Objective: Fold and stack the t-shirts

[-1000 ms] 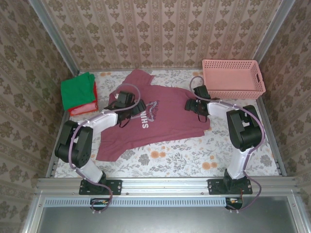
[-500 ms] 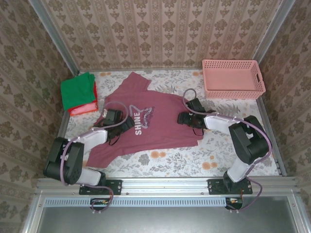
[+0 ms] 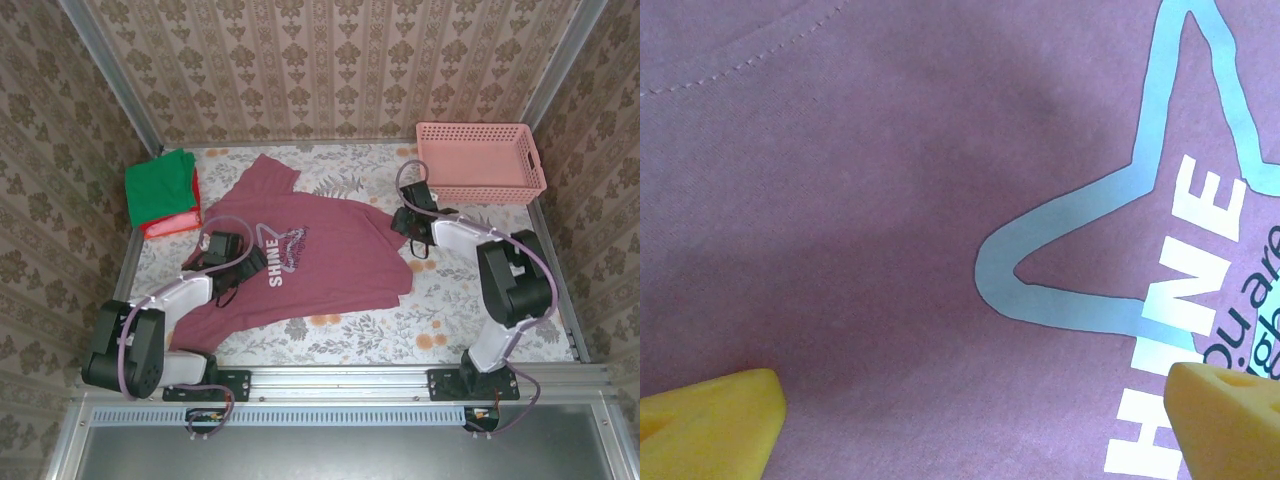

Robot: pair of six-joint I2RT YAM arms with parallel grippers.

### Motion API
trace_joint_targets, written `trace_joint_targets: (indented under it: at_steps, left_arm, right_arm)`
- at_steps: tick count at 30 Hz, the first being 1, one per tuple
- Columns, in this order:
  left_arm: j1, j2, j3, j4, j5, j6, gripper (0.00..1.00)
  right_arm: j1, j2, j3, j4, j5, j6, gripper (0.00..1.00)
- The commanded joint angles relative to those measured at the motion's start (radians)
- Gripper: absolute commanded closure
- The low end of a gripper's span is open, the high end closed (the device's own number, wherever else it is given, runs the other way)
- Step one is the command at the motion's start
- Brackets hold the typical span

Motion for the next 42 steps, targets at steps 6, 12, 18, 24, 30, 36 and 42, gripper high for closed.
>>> trace_joint_targets:
  at_steps: [6, 12, 18, 24, 30, 36, 42]
  left_arm:
    - [0.012, 0.013, -0.016, -0.053, 0.002, 0.009, 0.00]
    - [0.016, 0.011, -0.016, -0.054, 0.001, 0.012, 0.00]
    - [0.024, 0.009, -0.015, -0.059, 0.003, 0.018, 0.00]
    - [0.024, -0.004, -0.012, -0.066, 0.001, 0.014, 0.00]
    - [0.023, -0.009, -0.009, -0.071, 0.003, 0.019, 0.00]
    - [0.023, -0.008, -0.008, -0.068, 0.008, 0.020, 0.00]
    - [0.025, -0.001, 0.000, -0.060, 0.012, 0.020, 0.00]
  right_arm:
    - [-0.008, 0.147, 0.120, -0.069, -0.031, 0.020, 0.65]
    - [-0.020, 0.168, 0.156, -0.075, -0.011, 0.010, 1.00]
    - [-0.040, 0.197, 0.248, -0.106, 0.002, -0.037, 1.00]
    - [-0.030, 0.151, 0.186, -0.095, 0.006, -0.014, 0.59]
    - [-0.008, 0.151, 0.121, -0.081, -0.012, -0.007, 0.51]
    - [0.000, 0.180, 0.166, -0.119, -0.030, -0.017, 0.63]
    - [0.001, 0.211, 0.219, -0.158, -0.067, -0.037, 0.83]
